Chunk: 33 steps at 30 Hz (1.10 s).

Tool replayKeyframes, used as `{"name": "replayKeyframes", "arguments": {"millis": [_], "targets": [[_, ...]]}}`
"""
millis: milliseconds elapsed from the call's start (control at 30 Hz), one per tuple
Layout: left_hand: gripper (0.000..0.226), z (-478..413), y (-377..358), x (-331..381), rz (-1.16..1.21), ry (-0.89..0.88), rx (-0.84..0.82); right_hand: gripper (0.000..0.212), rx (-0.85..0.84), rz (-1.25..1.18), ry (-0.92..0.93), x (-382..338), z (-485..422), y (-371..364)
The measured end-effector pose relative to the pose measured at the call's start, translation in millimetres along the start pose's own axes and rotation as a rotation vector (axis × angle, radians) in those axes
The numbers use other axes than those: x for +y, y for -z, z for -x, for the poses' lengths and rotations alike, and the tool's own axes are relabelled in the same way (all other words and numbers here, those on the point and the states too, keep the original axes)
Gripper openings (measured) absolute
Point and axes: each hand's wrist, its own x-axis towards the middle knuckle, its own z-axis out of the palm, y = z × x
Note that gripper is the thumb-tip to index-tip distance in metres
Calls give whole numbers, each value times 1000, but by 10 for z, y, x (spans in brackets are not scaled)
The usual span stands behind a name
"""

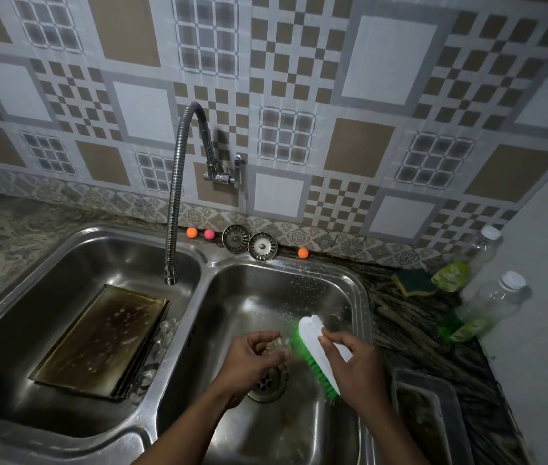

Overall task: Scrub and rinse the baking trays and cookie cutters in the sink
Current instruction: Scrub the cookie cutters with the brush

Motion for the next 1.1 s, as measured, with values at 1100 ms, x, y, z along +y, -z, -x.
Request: {"name": "replayKeyframes", "arguments": {"millis": [1100], "targets": [[13, -203, 2177, -631, -855, 314, 378, 23, -267, -1, 9, -92, -41, -829]]}}
